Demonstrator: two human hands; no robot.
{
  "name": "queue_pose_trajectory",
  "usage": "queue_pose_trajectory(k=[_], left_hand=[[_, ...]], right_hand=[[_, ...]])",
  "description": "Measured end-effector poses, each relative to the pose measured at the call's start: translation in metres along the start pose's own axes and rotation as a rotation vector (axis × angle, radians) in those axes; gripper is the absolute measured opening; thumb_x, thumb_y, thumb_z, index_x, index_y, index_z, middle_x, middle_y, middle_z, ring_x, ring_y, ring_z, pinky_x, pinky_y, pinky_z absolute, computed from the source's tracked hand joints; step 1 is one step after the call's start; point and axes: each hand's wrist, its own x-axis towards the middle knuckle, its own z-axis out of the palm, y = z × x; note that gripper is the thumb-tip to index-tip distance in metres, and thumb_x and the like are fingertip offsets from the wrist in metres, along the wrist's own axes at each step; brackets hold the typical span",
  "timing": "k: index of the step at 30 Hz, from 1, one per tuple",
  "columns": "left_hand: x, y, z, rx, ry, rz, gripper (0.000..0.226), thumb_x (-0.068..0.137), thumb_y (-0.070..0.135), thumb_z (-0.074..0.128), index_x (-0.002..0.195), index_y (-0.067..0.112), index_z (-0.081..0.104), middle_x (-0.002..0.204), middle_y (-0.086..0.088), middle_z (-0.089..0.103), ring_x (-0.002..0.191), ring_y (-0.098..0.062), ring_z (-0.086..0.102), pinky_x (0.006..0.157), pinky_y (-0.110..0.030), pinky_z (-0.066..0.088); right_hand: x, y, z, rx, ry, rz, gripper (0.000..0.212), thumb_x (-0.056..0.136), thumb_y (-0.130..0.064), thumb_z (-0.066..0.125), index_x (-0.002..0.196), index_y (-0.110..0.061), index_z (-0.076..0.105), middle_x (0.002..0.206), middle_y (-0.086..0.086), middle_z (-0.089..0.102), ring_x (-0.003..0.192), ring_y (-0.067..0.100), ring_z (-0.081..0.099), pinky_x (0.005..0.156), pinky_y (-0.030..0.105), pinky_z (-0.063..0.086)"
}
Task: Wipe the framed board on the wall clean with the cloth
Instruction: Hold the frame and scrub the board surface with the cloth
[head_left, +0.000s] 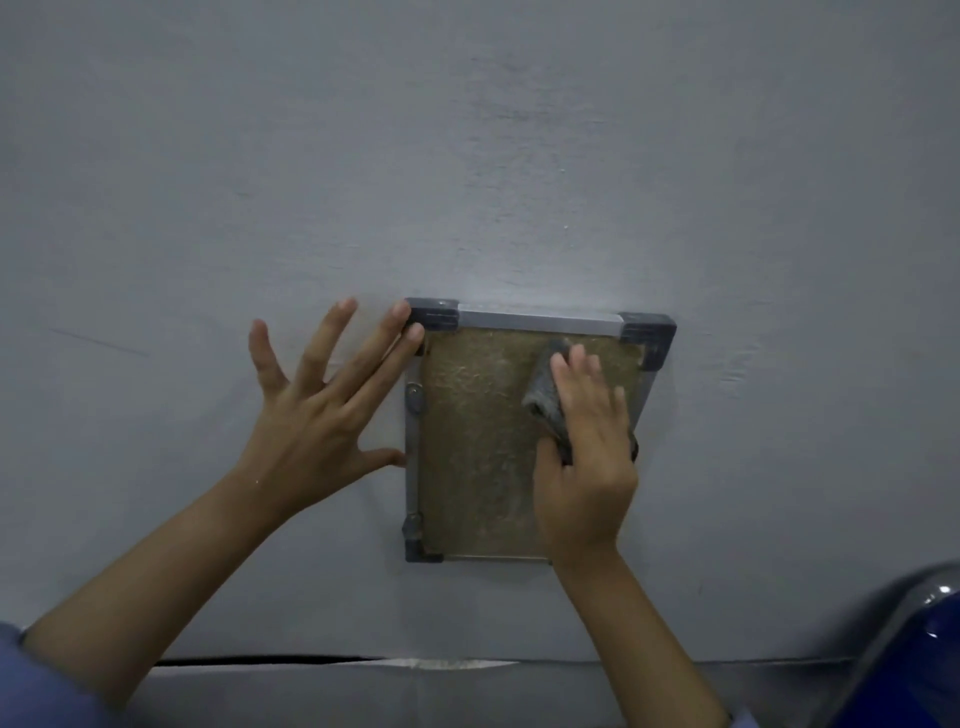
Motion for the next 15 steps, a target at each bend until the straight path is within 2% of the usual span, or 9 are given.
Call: queue_pose_trajectory(k=[2, 5, 6, 10, 13, 15], left_hand=[[0.005, -0.004, 0.000, 0.009, -0.020, 0.014, 0.133, 0.050, 0.069, 0.076, 0.153, 0.017, 0.008, 0.161, 0.000, 0.001, 0.147, -0.028, -0.002, 0.097, -0.077, 0.009], [0.006, -0.003, 0.007, -0.040, -0.006, 0.025, 0.134, 0.052, 0.069, 0.076, 0.153, 0.018, 0.005, 0.161, 0.001, -0.003, 0.147, -0.025, 0.000, 0.104, -0.067, -0.009], [0.007, -0.003, 0.009, -0.051, 0.006, 0.022, 0.134, 0.052, 0.069, 0.076, 0.153, 0.017, 0.005, 0.161, 0.001, -0.002, 0.147, -0.024, 0.001, 0.105, -0.066, -0.011], [0.008, -0.002, 0.015, -0.060, 0.046, 0.025, 0.133, 0.052, 0.069, 0.076, 0.153, 0.017, 0.007, 0.161, 0.000, 0.000, 0.147, -0.024, 0.007, 0.101, -0.070, -0.001], [0.007, -0.004, 0.016, -0.061, 0.049, 0.033, 0.129, 0.055, 0.072, 0.072, 0.153, 0.016, 0.008, 0.161, 0.000, 0.001, 0.147, -0.025, 0.006, 0.105, -0.065, -0.010], [0.007, -0.004, 0.015, -0.059, 0.051, 0.041, 0.124, 0.059, 0.073, 0.066, 0.153, 0.016, 0.007, 0.161, 0.000, 0.000, 0.147, -0.025, 0.005, 0.105, -0.063, -0.013]], right_hand=[[0.000, -0.009, 0.014, -0.047, 0.006, 0.040, 0.033, 0.089, 0.006, 0.053, 0.122, 0.003, 0.058, 0.130, 0.019, 0.053, 0.125, 0.033, 0.048, 0.103, 0.051, 0.042], [-0.004, -0.018, 0.029, -0.106, 0.060, 0.070, 0.035, 0.087, 0.005, 0.059, 0.122, 0.000, 0.059, 0.129, 0.018, 0.055, 0.124, 0.032, 0.050, 0.102, 0.046, 0.045], [-0.005, -0.019, 0.033, -0.122, 0.073, 0.041, 0.032, 0.090, 0.003, 0.057, 0.121, -0.001, 0.059, 0.129, 0.016, 0.055, 0.123, 0.030, 0.051, 0.102, 0.043, 0.045], [-0.008, -0.021, 0.050, -0.137, 0.077, -0.139, 0.028, 0.100, -0.005, 0.042, 0.119, -0.007, 0.063, 0.125, 0.011, 0.060, 0.121, 0.023, 0.053, 0.105, 0.035, 0.042], [-0.015, -0.011, 0.052, -0.138, 0.030, -0.264, 0.028, 0.101, -0.005, 0.042, 0.119, -0.009, 0.063, 0.124, 0.008, 0.062, 0.121, 0.020, 0.055, 0.105, 0.032, 0.041], [-0.026, -0.003, 0.046, -0.151, -0.075, -0.377, 0.028, 0.101, -0.007, 0.043, 0.119, -0.010, 0.064, 0.125, 0.008, 0.061, 0.120, 0.019, 0.056, 0.104, 0.031, 0.042]])
